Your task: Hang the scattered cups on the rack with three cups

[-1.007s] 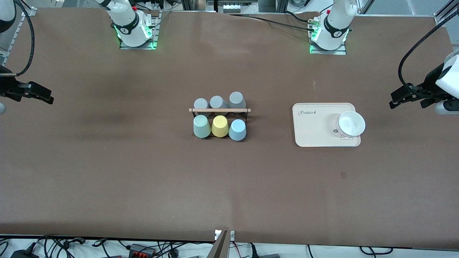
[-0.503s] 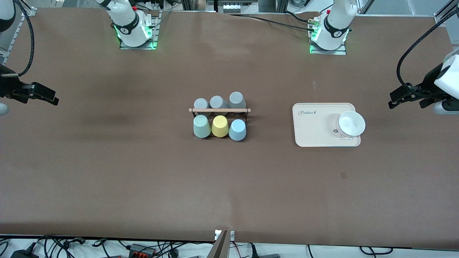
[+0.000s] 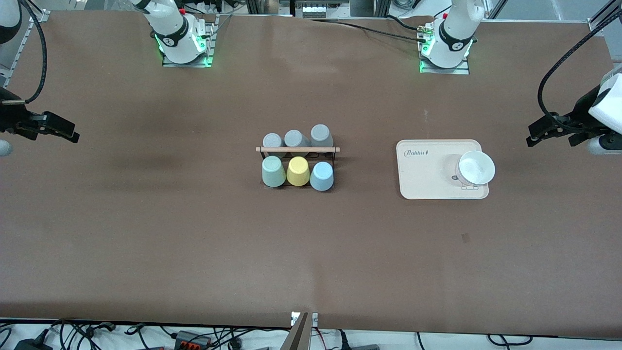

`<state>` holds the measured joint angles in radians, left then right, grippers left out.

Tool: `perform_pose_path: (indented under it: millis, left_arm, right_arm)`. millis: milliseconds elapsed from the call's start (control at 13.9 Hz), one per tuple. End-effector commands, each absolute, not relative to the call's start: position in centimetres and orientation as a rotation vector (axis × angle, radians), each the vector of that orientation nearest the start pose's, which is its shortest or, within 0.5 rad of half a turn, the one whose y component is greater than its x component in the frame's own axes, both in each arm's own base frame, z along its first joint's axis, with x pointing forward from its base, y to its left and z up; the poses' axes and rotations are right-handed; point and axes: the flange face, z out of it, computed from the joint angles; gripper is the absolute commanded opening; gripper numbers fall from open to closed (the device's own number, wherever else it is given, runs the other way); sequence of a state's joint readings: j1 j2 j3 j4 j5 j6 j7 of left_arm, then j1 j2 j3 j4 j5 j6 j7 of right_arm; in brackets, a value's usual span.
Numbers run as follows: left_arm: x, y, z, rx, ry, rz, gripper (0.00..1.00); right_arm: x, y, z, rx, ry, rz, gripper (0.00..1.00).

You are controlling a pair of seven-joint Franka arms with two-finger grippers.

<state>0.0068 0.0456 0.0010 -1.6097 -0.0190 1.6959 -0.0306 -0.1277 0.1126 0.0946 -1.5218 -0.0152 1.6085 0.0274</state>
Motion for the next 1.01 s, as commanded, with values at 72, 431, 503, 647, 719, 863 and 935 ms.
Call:
perform_pose_path:
  millis: [72,431,503,647,719,863,935]
  left_arm:
    - [56.9,0.3,59.7,-3.159,-0.056,-0.044,1.00]
    - [56.8,0.3,59.7,-3.160,-0.051,-0.036,1.00]
    - [56.7,0.3,59.6,-3.160,-0.051,-0.041,1.00]
    - [56.4,0.3,59.6,-3.159,-0.051,-0.055,1.00]
    - [56.3,0.3,59.7,-3.159,-0.051,-0.060,1.00]
    - [56.3,0.3,59.7,-3.159,-0.049,-0.058,1.00]
    - [56.3,0.3,59.7,-3.159,-0.051,-0.058,1.00]
  right_arm:
    - [58.3,-2.0,58.9,-3.159,0.106,0.081,1.00]
    - [57.7,-1.6,58.8,-3.162,0.098,0.081,1.00]
    - [57.7,-0.3,58.9,-3.168,0.067,0.076,1.00]
    - [57.9,-1.3,58.8,-3.173,0.105,0.075,1.00]
    - [58.0,-1.5,58.8,-3.174,0.110,0.075,1.00]
    - [58.3,-1.6,59.1,-3.180,0.095,0.061,1.00]
    - [58.4,-1.6,59.0,-3.180,0.095,0.065,1.00]
